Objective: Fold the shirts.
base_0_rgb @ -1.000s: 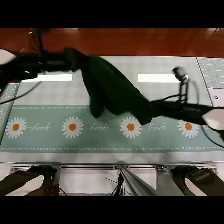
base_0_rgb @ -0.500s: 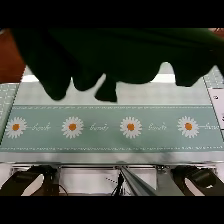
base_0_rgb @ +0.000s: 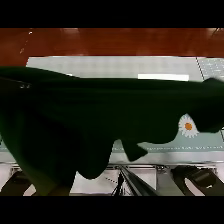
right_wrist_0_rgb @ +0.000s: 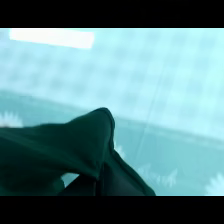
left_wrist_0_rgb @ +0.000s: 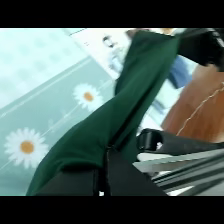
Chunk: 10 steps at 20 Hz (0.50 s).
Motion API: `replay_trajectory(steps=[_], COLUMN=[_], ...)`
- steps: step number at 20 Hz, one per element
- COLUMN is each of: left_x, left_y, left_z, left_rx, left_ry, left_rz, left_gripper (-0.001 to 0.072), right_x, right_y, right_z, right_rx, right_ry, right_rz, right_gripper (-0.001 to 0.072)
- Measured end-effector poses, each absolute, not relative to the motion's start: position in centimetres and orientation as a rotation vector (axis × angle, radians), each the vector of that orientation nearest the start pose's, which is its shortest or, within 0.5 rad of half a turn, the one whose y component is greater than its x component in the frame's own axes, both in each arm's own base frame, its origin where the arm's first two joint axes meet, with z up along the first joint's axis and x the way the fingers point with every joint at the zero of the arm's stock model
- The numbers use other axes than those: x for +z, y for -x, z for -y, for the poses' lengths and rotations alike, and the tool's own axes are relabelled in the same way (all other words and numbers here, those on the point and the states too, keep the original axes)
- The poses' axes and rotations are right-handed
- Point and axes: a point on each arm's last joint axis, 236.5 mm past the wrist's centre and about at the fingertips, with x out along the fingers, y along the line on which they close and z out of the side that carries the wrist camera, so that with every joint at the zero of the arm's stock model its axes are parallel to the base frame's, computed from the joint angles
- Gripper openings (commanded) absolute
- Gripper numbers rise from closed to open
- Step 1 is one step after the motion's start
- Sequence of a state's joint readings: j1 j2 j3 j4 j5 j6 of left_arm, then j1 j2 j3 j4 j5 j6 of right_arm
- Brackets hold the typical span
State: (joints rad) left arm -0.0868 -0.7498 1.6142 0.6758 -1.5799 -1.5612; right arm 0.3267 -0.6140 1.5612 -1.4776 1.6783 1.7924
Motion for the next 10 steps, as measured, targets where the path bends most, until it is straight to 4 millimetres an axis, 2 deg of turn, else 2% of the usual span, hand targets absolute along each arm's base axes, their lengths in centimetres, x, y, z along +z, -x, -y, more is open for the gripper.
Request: replay_trajectory(steps=[2, 4, 6, 10], left_x=[34.4, 31.8, 28.6, 20.5], left_y=[-19.5, -22.9, -26.8, -35.5], left_z=[19.0, 18.4, 18.2, 18.5], left_rx=[-0.87, -0.821, -0.795, -0.753], left_ry=[0.258, 0.243, 0.237, 0.274], left_rz=[-0.759, -0.841, -0.925, -1.074], left_gripper=[0.0025, 0.0026, 0.0026, 0.0026], right_x=[27.8, 24.7, 21.7, 14.9], right_y=[-18.6, -20.8, -24.3, -33.5], right_z=[-9.3, -10.0, -10.2, -9.5], right_rx=[0.345, 0.351, 0.338, 0.264], right_ry=[-0.059, 0.014, 0.102, 0.24], right_rz=[-0.908, -1.038, -1.124, -1.197], right_gripper=[0.0021, 0.0019, 0.002, 0.0019])
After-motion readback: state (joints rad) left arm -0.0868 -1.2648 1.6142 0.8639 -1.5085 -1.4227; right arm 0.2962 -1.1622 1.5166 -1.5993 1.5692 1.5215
